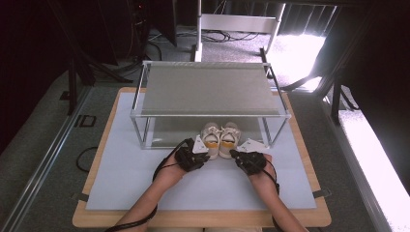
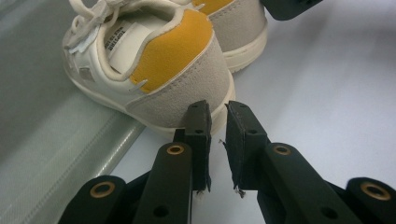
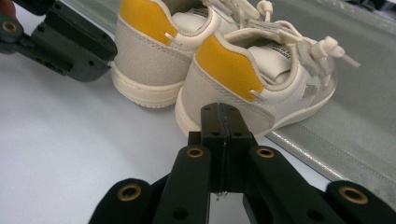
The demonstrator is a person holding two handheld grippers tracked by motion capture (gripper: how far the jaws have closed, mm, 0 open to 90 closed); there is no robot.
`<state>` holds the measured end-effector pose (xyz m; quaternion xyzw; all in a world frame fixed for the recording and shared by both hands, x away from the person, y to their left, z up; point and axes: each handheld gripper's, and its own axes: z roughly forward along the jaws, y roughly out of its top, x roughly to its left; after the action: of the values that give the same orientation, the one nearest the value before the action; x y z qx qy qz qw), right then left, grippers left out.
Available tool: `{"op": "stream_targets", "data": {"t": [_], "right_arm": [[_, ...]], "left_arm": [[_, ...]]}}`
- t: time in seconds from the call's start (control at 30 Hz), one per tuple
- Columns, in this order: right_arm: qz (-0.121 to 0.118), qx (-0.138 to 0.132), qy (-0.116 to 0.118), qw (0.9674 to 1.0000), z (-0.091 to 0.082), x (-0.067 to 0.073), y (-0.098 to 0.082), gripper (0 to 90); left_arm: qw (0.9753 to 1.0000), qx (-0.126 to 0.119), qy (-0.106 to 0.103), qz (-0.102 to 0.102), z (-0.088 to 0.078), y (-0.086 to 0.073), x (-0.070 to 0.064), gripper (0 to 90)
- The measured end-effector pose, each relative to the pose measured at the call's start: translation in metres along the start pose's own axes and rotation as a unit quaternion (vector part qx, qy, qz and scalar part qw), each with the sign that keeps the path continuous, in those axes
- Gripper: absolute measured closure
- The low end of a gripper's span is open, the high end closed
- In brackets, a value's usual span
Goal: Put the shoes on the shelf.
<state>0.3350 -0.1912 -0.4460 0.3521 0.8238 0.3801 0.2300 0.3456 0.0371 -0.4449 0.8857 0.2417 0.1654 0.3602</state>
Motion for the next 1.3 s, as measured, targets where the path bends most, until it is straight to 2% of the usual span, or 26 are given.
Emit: {"op": "stream_targets", "data": {"t": [0.23,0.53,0.73,0.9,1.07,1.2,1.3], "right_arm": [[0.0,0.004,-0.003,1.0,0.004,-0.007,0.003,87.6],[0.007,0.003,-0.017,0.9998,0.013,-0.018,0.005,87.6],[0.009,0.002,-0.021,0.9997,0.016,-0.021,0.006,86.7],[0.012,0.004,-0.024,0.9996,0.02,-0.025,0.008,86.6],[0.017,0.002,-0.027,0.9995,0.024,-0.03,0.009,86.6],[0.018,0.005,-0.03,0.9994,0.028,-0.033,0.01,86.5],[0.021,0.007,-0.031,0.9993,0.032,-0.036,0.011,86.4]], "left_arm": [[0.9999,0.003,0.001,0.012,0.008,0.006,0.005,80.9],[0.9999,-0.009,0.003,0.011,0.019,0.012,0.011,80.9],[0.9997,-0.003,0.012,0.021,0.025,0.016,0.014,80.9],[0.9999,-0.01,0.007,0.01,0.03,0.017,0.019,80.8],[0.9998,-0.013,0.01,0.01,0.035,0.019,0.022,80.8],[0.9998,-0.008,0.016,0.013,0.039,0.022,0.025,80.7],[0.9998,-0.006,0.015,0.006,0.042,0.024,0.027,80.7]]}}
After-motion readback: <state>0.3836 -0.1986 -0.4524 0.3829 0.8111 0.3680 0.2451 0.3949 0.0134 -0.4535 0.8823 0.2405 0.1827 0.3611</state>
